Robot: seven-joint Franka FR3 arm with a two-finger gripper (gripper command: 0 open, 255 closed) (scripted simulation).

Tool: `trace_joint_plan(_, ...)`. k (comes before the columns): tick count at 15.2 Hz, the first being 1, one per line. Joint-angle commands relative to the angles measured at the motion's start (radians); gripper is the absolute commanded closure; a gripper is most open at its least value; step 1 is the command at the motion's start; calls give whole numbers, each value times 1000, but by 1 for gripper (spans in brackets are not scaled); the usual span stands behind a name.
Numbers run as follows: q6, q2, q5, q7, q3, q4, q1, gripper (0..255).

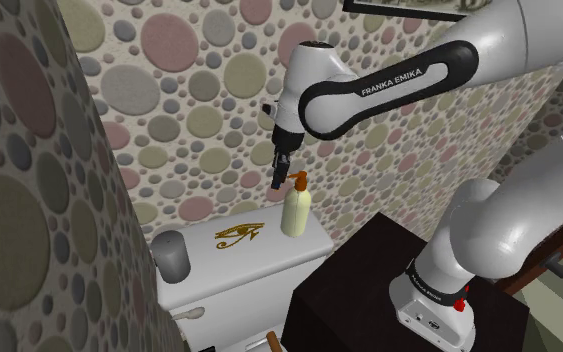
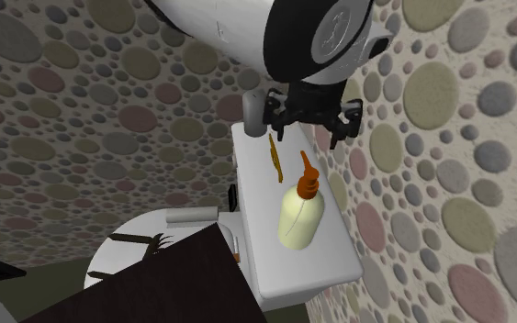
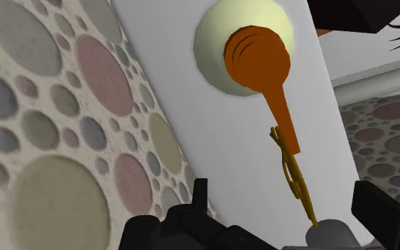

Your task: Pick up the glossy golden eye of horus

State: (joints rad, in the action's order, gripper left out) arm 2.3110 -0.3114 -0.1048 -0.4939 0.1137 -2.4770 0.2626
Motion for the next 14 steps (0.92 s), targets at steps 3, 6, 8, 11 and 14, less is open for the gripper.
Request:
trace_joint_plan(3,126,113,10,-71,27,-3,37,0)
trace_joint_plan(6,212,209,28,-113,50,14,60,0)
trace_joint_plan(8,267,275,48,-136,65,28,74,0)
trace_joint_plan(11,343,374,91,-162,86,55,95,0)
trace_joint_plan(14,388,422,115,-159,88,58,102,0)
